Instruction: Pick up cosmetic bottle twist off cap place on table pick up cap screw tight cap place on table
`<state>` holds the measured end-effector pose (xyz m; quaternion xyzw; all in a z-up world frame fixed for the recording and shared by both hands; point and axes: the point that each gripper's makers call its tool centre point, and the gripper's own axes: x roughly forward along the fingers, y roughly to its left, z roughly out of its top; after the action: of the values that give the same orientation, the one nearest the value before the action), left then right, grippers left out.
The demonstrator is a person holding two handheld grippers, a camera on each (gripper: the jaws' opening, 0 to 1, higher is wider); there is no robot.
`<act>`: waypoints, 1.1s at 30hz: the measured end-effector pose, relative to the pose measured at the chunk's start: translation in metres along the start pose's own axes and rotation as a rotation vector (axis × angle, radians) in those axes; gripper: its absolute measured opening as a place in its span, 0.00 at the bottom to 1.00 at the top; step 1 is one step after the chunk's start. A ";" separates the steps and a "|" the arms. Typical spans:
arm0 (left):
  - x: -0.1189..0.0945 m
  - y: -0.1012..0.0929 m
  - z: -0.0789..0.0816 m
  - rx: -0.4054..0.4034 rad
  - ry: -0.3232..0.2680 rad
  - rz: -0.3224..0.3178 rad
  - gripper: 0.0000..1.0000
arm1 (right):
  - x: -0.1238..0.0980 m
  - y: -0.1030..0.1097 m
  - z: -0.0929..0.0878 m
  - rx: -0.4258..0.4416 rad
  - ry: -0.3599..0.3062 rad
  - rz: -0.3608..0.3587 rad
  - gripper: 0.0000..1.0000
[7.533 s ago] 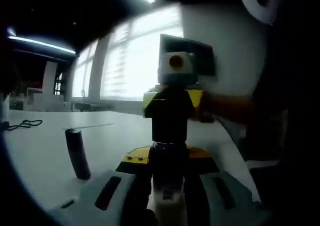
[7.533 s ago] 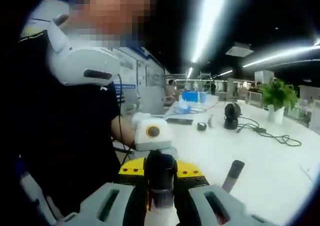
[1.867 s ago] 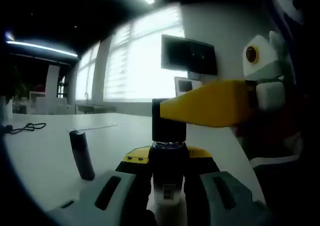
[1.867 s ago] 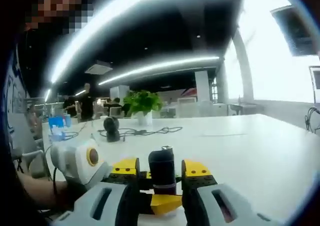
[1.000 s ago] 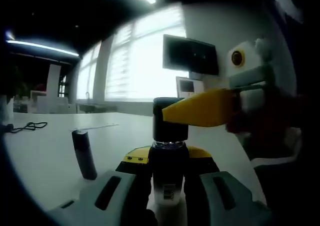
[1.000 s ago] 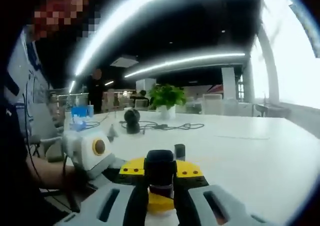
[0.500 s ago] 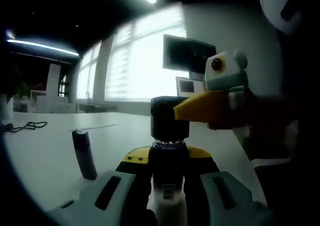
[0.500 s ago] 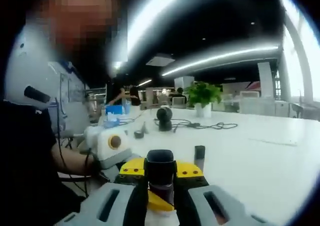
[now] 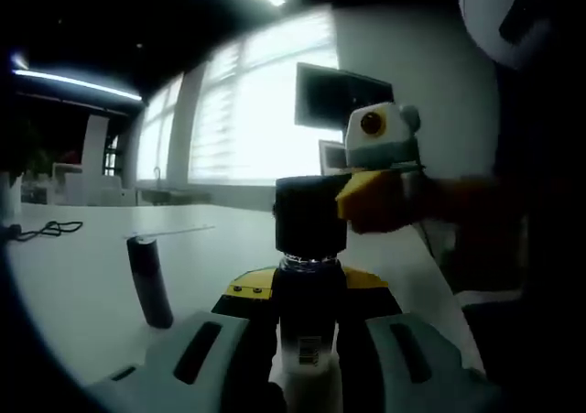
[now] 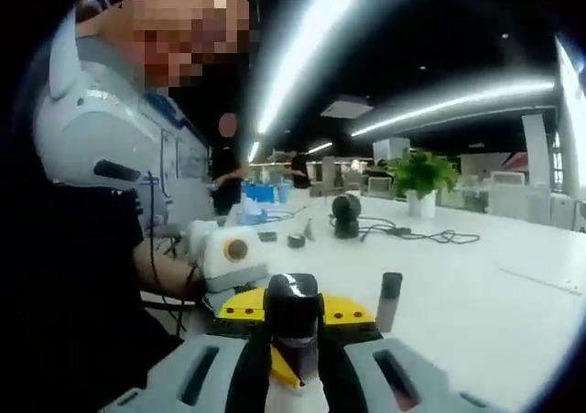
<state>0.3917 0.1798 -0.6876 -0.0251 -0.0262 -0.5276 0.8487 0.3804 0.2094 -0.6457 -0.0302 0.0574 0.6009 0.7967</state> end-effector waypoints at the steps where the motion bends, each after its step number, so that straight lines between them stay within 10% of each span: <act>1: 0.000 0.000 0.000 -0.001 0.000 0.000 0.14 | 0.001 0.000 0.000 -0.003 0.004 0.023 0.12; 33: 0.000 -0.001 0.000 -0.019 0.001 -0.010 0.14 | 0.009 0.013 0.000 -0.106 0.105 0.619 0.12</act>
<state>0.3907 0.1793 -0.6881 -0.0326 -0.0210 -0.5318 0.8460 0.3701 0.2219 -0.6471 -0.0839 0.0734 0.8145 0.5693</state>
